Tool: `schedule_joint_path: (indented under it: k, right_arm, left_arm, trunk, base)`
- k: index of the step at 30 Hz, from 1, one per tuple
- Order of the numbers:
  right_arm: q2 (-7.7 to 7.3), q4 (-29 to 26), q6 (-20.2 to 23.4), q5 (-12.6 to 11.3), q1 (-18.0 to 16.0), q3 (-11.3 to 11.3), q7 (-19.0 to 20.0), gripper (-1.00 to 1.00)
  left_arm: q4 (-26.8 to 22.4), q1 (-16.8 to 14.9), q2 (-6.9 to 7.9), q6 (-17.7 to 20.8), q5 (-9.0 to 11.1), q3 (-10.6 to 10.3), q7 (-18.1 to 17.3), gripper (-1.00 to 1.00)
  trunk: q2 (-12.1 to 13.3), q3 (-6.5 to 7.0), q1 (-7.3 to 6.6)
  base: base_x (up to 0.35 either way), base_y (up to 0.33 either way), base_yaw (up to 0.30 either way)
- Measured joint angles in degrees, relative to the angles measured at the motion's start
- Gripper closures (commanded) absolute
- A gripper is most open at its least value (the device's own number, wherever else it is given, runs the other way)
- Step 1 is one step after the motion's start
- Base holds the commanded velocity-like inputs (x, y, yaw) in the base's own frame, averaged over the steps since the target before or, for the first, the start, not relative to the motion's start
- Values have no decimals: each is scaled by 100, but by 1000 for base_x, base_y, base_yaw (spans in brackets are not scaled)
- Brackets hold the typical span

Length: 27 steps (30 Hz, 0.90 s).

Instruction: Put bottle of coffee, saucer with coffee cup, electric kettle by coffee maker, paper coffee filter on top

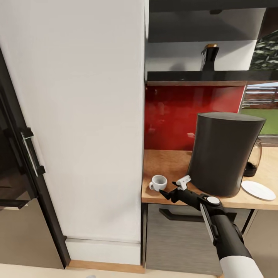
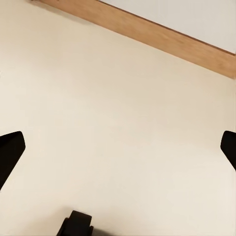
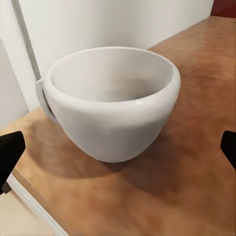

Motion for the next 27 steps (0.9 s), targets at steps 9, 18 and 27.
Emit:
schedule_joint_path:
  k: [9,18,27]
  right_arm:
    - [1,6,-2,-1,0,9,-2,-100]
    - [-5,7,-1,0,0,0,-1,-100]
    - [-3,7,-1,1,0,2,-2,-100]
  left_arm:
    - [0,0,0,0,0,0,0,-100]
    - [-6,0,0,0,0,0,0,-100]
    - [-9,0,0,0,0,0,0,-100]
  trunk:
    - [0,0,0]
    - [0,0,0]
    - [0,0,1]
  base:
    - [64,47,0]
    - [64,15,0]
    - [6,2,0]
